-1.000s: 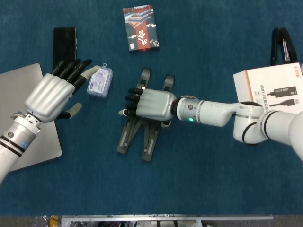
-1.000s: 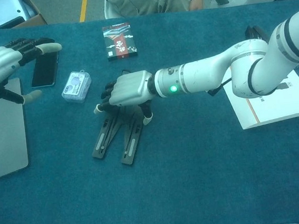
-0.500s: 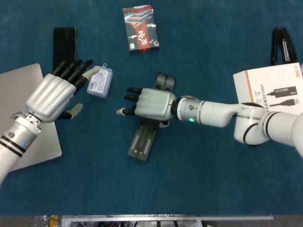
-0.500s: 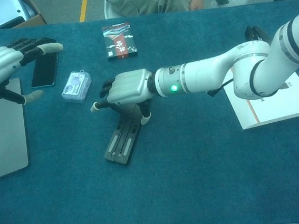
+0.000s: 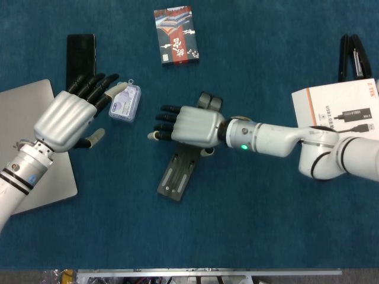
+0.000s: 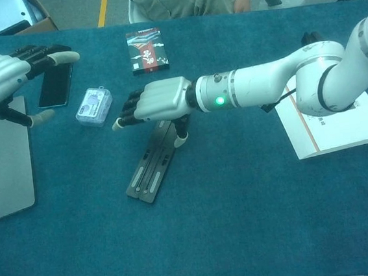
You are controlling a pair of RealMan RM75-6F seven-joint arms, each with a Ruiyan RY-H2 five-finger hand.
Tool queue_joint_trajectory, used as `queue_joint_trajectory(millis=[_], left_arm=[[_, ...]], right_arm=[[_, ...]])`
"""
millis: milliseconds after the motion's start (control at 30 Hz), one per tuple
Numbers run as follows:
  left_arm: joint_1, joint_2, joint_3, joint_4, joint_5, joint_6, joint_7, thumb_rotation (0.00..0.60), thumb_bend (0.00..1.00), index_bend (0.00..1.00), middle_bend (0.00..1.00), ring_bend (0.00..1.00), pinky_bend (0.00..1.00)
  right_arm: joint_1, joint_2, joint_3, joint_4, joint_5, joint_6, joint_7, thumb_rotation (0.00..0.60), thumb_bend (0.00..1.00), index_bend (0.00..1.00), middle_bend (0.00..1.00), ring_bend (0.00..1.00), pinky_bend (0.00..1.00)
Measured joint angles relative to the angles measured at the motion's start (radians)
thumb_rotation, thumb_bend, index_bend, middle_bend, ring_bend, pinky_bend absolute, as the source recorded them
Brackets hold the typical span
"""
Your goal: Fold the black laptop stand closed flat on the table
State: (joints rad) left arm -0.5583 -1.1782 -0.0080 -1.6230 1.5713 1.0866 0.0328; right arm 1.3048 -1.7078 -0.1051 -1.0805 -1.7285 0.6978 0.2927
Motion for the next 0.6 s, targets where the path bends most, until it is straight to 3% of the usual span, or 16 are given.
queue_joint_trajectory(millis=[267, 600], left_arm=[[0.007, 0.012, -0.016, 0.016, -0.019, 0.020, 0.007, 0.600, 0.34, 0.00, 0.00, 0.00, 0.00], [0.027, 0.018, -0.042, 0.061, -0.077, 0.048, 0.057, 0.600, 0.34, 0.00, 0.00, 0.00, 0.00]], right_arm=[[-0.115, 0.111, 0.047, -0.107, 0.110, 0.088, -0.136, 0.600, 0.11, 0.00, 0.06, 0.00, 0.00], [-0.399, 0.364, 0.077, -0.382, 0.340, 0.310, -0.431, 0.600, 0.11, 0.00, 0.08, 0.00, 0.00]])
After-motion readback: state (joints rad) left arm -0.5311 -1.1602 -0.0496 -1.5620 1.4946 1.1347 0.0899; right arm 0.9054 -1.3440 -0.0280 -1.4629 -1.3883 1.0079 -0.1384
